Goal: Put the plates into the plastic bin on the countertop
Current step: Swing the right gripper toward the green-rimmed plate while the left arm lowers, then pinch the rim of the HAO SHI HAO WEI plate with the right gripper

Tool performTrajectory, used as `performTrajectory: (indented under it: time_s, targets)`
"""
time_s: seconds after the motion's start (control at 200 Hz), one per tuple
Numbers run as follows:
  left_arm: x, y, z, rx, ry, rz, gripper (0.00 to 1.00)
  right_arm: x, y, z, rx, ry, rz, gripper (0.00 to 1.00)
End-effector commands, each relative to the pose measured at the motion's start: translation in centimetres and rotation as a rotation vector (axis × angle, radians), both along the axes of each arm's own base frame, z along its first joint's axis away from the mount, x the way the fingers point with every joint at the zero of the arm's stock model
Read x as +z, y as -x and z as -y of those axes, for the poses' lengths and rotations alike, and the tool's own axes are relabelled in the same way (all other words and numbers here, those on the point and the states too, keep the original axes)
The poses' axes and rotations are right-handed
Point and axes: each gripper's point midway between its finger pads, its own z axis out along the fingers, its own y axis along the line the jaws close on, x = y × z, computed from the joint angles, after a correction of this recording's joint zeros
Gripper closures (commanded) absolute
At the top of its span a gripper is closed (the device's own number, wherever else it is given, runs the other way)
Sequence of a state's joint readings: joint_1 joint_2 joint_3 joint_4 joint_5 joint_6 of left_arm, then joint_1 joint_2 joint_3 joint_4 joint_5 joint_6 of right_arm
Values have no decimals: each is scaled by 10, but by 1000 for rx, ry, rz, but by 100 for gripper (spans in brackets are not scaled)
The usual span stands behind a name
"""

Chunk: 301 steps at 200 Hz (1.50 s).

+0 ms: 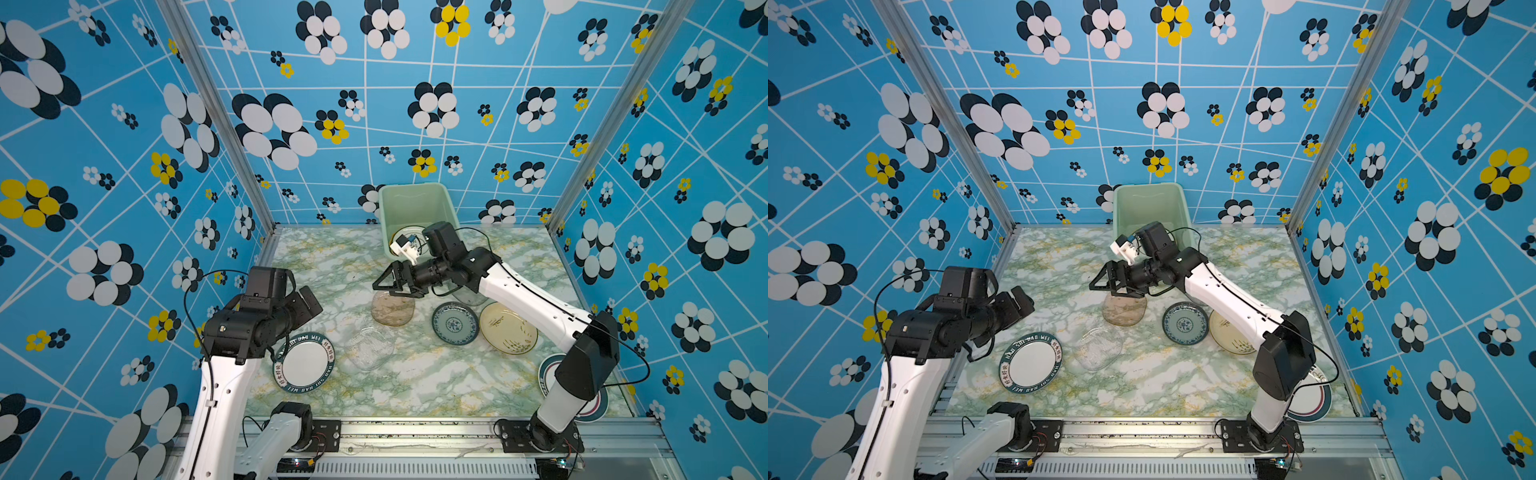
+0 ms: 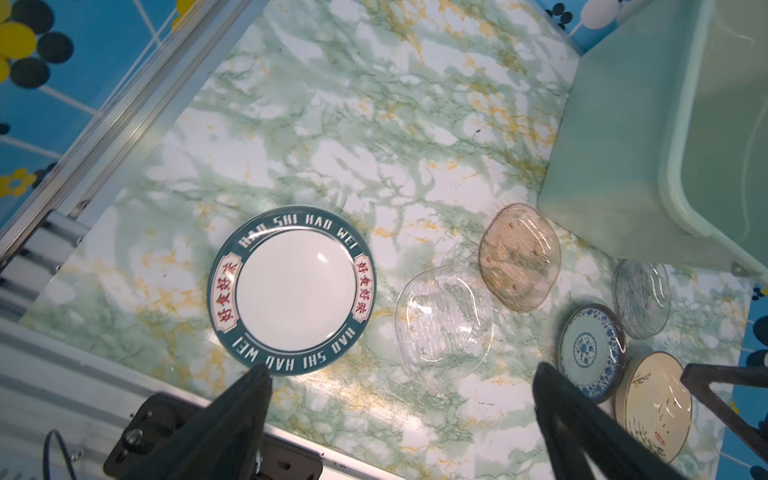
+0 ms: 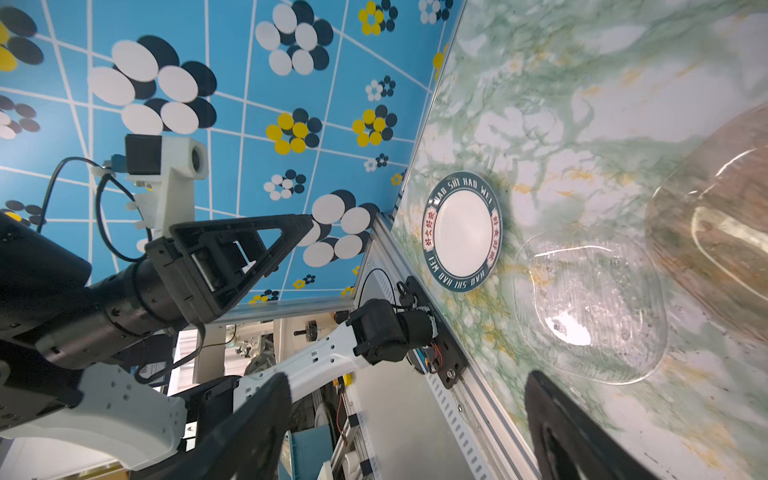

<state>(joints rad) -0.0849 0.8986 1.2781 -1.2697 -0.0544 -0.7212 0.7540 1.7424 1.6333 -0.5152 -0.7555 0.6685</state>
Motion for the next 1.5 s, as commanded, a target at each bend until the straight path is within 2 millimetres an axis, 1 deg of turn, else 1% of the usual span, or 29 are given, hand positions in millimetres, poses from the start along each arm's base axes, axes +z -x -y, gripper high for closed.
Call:
performTrajectory:
  time_s: [0.0, 0.045, 0.125, 0.19, 0.21, 0.235, 0.245, 0.25, 0.26, 0.27, 0.28, 0.29, 0.385, 0.52, 0.56, 0.58, 0.585, 0.595, 0.63, 0.72, 0.83, 0.94, 1.02, 1.119, 1.194, 1.294, 1.499]
  targets:
    - [-27, 29, -13, 118, 21, -89, 1, -13, 19, -20, 55, 52, 23, 12]
    - [-33, 31, -12, 114, 30, -85, 1, -20, 28, -31, 77, 72, -5, 13]
    - [-45, 33, -10, 86, 37, -95, 1, -37, 35, -49, 75, 107, -48, 15]
    - [-56, 37, -10, 88, 43, -124, 1, -46, 36, -61, 57, 134, -83, 16]
    - [-59, 36, -8, 85, 51, -123, 1, -53, 34, -63, 49, 148, -93, 17]
    - [-62, 35, -7, 81, 60, -118, 1, -51, 33, -67, 45, 146, -89, 17]
    - [-62, 35, -6, 81, 63, -115, 1, -54, 34, -68, 44, 155, -94, 17]
    - [-63, 35, -6, 81, 64, -115, 1, -52, 33, -70, 44, 150, -88, 18]
    - [-64, 35, -6, 84, 68, -114, 1, -55, 33, -70, 41, 161, -93, 18]
    - [-64, 35, -5, 85, 72, -111, 1, -53, 31, -73, 38, 156, -87, 18]
    - [-65, 34, -5, 87, 75, -109, 1, -57, 32, -73, 37, 170, -91, 18]
    - [-66, 34, -5, 87, 78, -106, 1, -55, 30, -75, 34, 168, -81, 18]
    - [-68, 34, -5, 82, 78, -83, 1, -65, 23, -86, 19, 201, -84, 18]
    - [-74, 37, -20, 81, -31, -111, 1, -77, 10, -98, -9, 232, -76, 18]
    - [-78, 38, -23, 82, -50, -118, 1, -80, 6, -102, -17, 234, -74, 18]
    - [-80, 38, -24, 82, -51, -121, 1, -75, 4, -104, -20, 223, -69, 18]
    - [-81, 38, -24, 82, -51, -122, 1, -83, 3, -106, -19, 234, -77, 18]
    - [-82, 37, -24, 82, -50, -122, 1, -89, 2, -107, -21, 243, -84, 18]
    - [-86, 36, -25, 86, -38, -129, 1, -96, -2, -112, -23, 253, -89, 18]
    - [-102, 32, -24, 103, 35, -155, 1, -104, -8, -124, -23, 252, -96, 19]
    - [-115, 25, -28, 144, 62, -184, 1, -112, -14, -137, -19, 249, -98, 20]
    - [-129, 20, -31, 234, 143, -211, 1, -124, -19, -142, -5, 278, -95, 21]
    - [-140, 21, -38, 323, 179, -215, 1, -137, -20, -145, 1, 296, -112, 22]
    - [-153, 23, -50, 409, 175, -239, 1, -154, -21, -148, 3, 308, -127, 23]
    - [-157, 26, -62, 463, 144, -253, 1, -165, -20, -150, 12, 314, -139, 23]
    - [-159, 28, -77, 522, 109, -252, 1, -172, -19, -152, 32, 308, -143, 23]
    - [-165, 37, -99, 647, 70, -279, 1, -177, -13, -153, 104, 301, -120, 22]
